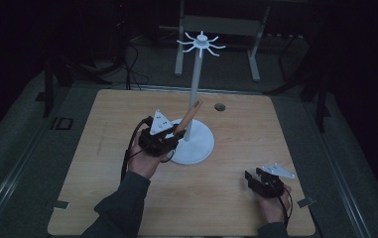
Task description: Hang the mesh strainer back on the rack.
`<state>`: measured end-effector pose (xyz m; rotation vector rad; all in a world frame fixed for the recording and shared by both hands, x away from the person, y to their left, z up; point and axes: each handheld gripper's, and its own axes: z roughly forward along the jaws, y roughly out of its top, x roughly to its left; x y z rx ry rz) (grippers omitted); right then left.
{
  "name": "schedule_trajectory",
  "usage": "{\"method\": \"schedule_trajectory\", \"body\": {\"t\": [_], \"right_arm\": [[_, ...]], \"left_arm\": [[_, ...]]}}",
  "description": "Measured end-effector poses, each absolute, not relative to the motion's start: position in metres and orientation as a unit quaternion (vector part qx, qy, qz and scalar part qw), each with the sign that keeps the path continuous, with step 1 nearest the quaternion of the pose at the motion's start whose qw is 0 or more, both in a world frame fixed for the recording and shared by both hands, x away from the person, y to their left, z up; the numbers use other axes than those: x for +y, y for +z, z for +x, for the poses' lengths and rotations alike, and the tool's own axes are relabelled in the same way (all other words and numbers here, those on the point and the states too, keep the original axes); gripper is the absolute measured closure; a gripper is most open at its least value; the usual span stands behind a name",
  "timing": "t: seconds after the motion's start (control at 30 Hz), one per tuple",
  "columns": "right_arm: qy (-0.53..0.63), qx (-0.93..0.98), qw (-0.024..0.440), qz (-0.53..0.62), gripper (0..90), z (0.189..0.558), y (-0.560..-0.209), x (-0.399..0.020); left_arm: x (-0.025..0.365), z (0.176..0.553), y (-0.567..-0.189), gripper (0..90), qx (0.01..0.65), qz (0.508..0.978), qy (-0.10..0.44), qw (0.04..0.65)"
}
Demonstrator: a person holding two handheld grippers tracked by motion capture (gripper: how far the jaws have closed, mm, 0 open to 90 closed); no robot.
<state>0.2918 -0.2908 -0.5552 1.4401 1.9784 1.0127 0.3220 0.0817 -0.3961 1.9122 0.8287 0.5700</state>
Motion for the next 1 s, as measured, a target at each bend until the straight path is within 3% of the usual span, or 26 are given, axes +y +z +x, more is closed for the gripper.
{"method": "schedule_trajectory", "body": {"t": [1.0], "right_arm": [[0.37,0.723,0.247,0.529,48.4,0.291,-0.555,-0.291]], "left_arm": [[0.091,0.321,-0.373,69.0,0.353,0.748,0.225,0.515]]}}
